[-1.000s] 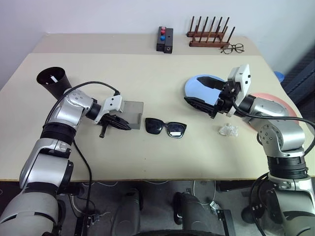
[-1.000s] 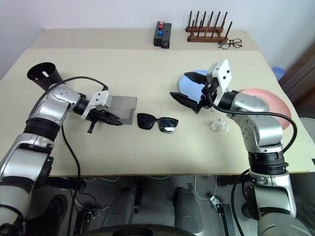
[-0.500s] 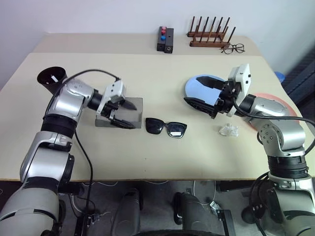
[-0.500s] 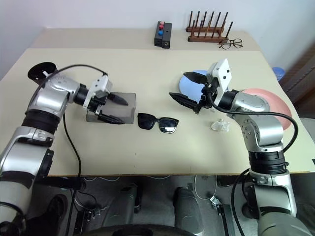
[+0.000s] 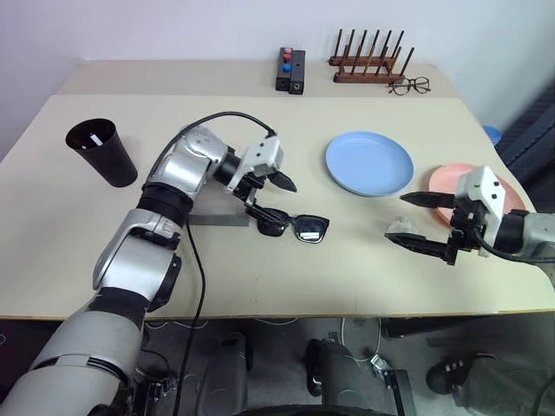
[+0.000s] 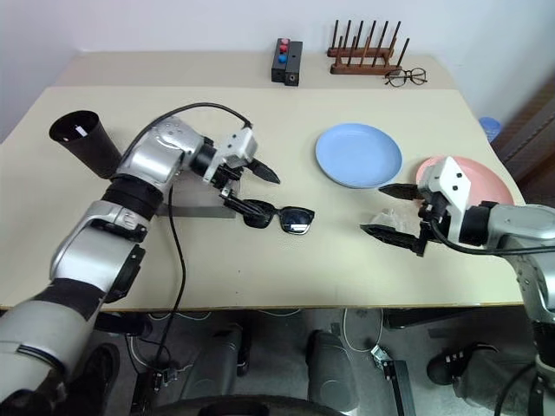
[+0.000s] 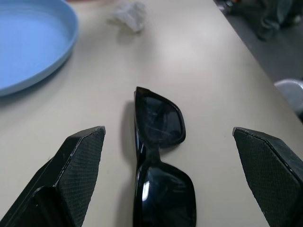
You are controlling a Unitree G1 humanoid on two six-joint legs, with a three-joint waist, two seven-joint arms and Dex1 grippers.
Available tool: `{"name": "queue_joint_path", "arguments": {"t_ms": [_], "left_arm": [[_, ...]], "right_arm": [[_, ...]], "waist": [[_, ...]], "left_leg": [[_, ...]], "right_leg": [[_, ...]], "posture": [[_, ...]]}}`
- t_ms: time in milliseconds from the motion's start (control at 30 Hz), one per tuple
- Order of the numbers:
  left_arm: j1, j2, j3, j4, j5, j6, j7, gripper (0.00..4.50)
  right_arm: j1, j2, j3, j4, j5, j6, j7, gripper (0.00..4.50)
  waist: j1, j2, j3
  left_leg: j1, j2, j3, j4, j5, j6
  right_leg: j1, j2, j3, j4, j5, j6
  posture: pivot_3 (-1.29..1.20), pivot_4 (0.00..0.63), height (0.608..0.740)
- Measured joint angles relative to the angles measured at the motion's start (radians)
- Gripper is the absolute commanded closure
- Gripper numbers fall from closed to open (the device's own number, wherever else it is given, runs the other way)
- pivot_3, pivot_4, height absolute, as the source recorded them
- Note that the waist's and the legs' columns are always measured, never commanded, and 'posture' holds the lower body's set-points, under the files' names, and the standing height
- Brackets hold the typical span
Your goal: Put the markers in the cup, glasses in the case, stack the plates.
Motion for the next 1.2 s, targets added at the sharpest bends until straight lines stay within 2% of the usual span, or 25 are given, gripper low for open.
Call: {"name": "queue_joint_path", "arguments": {"t_ms": [133, 367, 467, 633, 767, 1000, 1200], "left_arm": [[-0.018, -0.06, -0.042, 0.099, 0.069, -0.097, 0.035, 0.03], [-0.033, -0.105, -0.097, 0.23, 0.191, -0.199, 0.117, 0.03], [-0.033, -0.125, -0.097, 0.257, 0.207, -0.21, 0.138, 0.84], [-0.045, -0.145, -0.076, 0.269, 0.206, -0.207, 0.125, 3.26], [-0.066, -0.144, -0.055, 0.261, 0.198, -0.221, 0.106, 4.5], [-0.065, -0.164, -0.026, 0.261, 0.183, -0.196, 0.095, 4.5], [-0.111, -0.166, 0.038, 0.261, 0.13, -0.058, 0.053, 4.5]], "right_arm": [[0.04, 0.002, -0.041, -0.049, 0.008, 0.016, -0.04, 0.0], [0.05, 0.052, -0.047, -0.119, 0.023, 0.025, -0.132, 0.0], [0.055, 0.055, -0.051, -0.131, 0.024, 0.026, -0.152, 0.0], [0.055, 0.062, -0.056, -0.131, 0.022, 0.022, -0.171, 0.0], [0.047, 0.075, -0.053, -0.13, 0.02, 0.008, -0.181, 0.0], [0.011, 0.076, -0.03, -0.115, 0.019, 0.002, -0.185, 0.0], [-0.019, 0.079, -0.006, -0.078, 0.002, -0.024, -0.186, 0.0]], "waist": [[-0.001, 0.0, 0.0], [0.002, 0.0, 0.0], [0.005, 0.0, 0.0], [0.002, 0.0, 0.0], [0.007, 0.003, -0.002], [0.027, 0.003, -0.002], [0.025, 0.002, -0.001]], "left_leg": [[0.0, 0.0, 0.0, 0.0, 0.0, 0.0], [-0.001, 0.0, 0.0, 0.001, 0.0, 0.0], [-0.001, 0.0, 0.0, 0.001, 0.0, 0.0], [0.0, 0.0, 0.0, 0.0, 0.0, 0.0], [0.004, -0.001, 0.0, 0.001, -0.001, 0.001], [0.004, -0.001, -0.001, 0.003, -0.001, 0.001], [0.0, -0.001, -0.001, 0.003, -0.001, 0.001]], "right_leg": [[0.0, 0.0, 0.0, 0.0, -0.001, -0.001], [0.0, -0.001, 0.0, -0.001, -0.001, -0.001], [0.0, -0.001, 0.0, -0.001, -0.001, -0.001], [0.0, -0.001, 0.0, -0.001, -0.001, -0.001], [0.006, -0.001, -0.001, -0.002, -0.001, -0.002], [0.008, -0.002, -0.001, -0.003, -0.001, -0.002], [0.004, -0.002, -0.001, -0.002, -0.001, -0.002]], "posture": [[0.0, 0.15, 0.74], [0.0, 0.15, 0.74], [0.0, 0.15, 0.74], [0.0, 0.15, 0.74], [0.0, 0.15, 0.74], [0.0, 0.15, 0.74], [0.0, 0.15, 0.74]]}}
